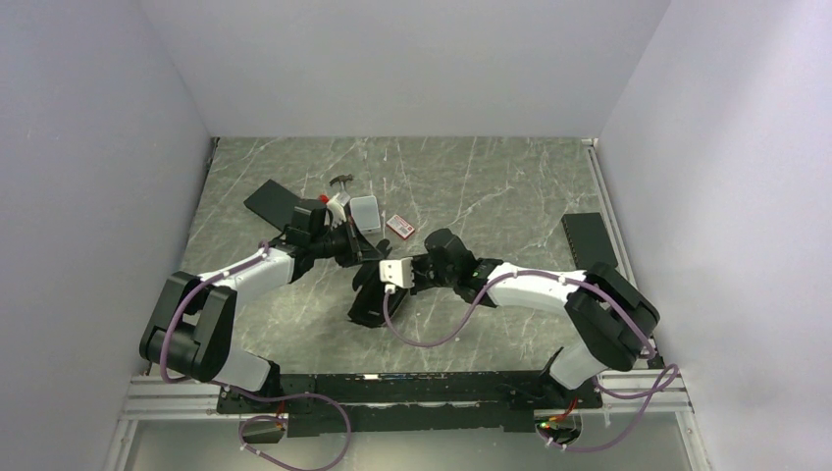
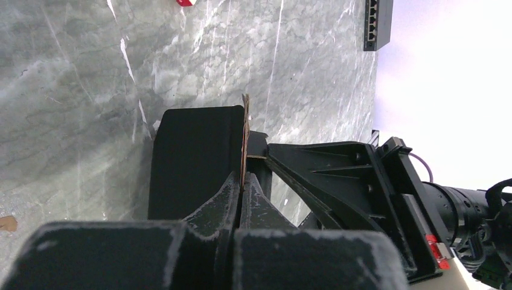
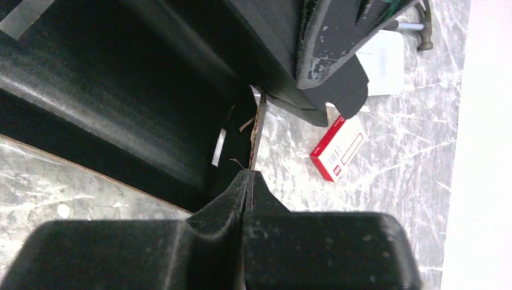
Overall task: Fold the paper box
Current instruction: Fold the paper box at the center of the board.
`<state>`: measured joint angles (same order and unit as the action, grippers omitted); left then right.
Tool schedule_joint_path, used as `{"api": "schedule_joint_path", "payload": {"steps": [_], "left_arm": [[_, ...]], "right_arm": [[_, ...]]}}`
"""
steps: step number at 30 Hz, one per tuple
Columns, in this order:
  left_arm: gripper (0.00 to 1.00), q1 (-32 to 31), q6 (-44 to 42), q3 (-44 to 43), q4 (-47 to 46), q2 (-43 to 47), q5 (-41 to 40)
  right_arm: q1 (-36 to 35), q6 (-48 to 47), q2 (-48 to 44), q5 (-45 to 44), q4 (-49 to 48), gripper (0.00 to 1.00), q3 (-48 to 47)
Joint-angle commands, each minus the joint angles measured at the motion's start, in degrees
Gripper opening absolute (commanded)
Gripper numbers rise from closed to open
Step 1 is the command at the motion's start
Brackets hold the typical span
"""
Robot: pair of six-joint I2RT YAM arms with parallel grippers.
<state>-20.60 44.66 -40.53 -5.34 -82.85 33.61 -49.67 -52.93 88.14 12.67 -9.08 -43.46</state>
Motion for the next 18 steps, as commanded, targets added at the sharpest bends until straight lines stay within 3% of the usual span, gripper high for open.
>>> {"api": "schedule_joint_path", "payload": {"steps": [1,5,12,18], "left_arm": [[0.0,-0.14,-0.36,-1.9,-1.02,0.7,-1.61],[0.0,-0.12,-1.47,-2.02,-1.37,1.34,-3.54],[0.0,-0.14,-3.93,-2.89,-4.95,-1.52,-3.31],[0.0,-0.23,-7.74,-5.39,-4.72,-2.49,-3.24]], "right_arm": [[1.4,0.37,-3.7,4.58,0.07,0.0,-2.31],[4.54,0.0,-5.43,8.06,2.06,0.0,-2.11],[6.89,-7.02,-6.53,22.26,11.91,0.0,-1.77],[6.6,-14.06,-6.11,24.62,17.58,0.0,-1.37]]}}
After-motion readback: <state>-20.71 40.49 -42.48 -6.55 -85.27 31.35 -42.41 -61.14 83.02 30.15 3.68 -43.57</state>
